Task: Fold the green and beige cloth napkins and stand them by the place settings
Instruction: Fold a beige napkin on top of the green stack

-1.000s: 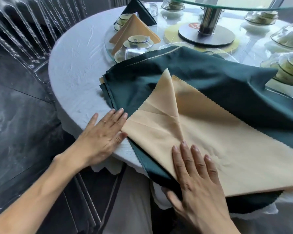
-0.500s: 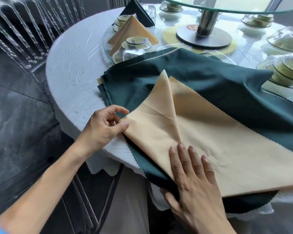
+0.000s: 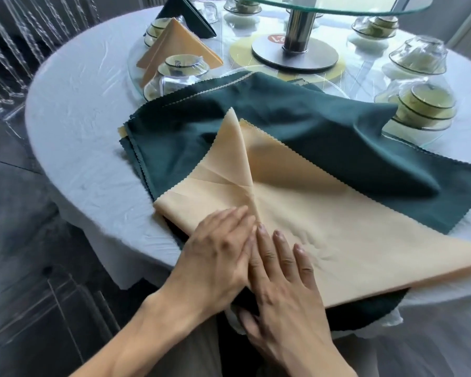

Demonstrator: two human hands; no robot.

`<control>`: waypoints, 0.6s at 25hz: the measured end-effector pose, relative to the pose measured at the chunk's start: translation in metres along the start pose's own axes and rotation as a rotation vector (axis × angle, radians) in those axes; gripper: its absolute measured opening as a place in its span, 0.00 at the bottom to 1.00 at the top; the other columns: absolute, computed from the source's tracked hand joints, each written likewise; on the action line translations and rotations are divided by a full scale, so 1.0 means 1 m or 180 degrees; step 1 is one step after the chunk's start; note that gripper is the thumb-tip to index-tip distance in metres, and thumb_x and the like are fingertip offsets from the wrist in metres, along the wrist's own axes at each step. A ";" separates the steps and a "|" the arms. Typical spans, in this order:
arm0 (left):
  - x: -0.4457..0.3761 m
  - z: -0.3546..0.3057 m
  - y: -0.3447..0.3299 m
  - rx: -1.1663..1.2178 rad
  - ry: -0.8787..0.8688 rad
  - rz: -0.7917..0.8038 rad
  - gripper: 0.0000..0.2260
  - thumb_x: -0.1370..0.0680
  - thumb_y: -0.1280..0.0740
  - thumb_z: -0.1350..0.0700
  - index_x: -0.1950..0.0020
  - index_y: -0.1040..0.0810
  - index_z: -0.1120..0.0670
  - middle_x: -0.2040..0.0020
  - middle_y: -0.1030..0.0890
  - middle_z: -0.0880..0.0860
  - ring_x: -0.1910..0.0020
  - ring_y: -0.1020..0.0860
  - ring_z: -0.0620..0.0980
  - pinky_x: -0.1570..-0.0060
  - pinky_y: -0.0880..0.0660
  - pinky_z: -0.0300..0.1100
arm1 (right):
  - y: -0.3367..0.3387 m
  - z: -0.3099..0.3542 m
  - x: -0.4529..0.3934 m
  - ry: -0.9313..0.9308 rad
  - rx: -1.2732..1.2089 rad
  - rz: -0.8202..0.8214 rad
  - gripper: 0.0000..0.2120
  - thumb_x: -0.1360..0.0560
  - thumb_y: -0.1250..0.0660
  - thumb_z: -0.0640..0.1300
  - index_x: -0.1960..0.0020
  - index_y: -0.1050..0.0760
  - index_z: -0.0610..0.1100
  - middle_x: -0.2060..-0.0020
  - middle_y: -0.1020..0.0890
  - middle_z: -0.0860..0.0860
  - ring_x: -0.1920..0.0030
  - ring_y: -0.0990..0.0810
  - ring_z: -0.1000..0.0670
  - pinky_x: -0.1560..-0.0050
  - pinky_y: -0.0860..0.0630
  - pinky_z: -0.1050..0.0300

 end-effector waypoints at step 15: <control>0.015 0.002 -0.034 -0.1011 -0.0482 0.0754 0.49 0.27 0.53 0.22 0.20 0.47 0.59 0.19 0.47 0.56 0.20 0.48 0.51 0.26 0.51 0.50 | 0.065 -0.267 0.048 -0.0734 -0.0942 -0.0207 0.17 0.30 0.35 0.39 0.47 0.18 0.54 0.41 0.18 0.52 0.36 0.24 0.41 0.34 0.31 0.53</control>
Point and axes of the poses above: each hand's wrist, its own x-axis away from the middle knuckle, its own y-axis out of the back of the hand, z = x × y, the point moved 5 cm from there along -x, towards the middle knuckle
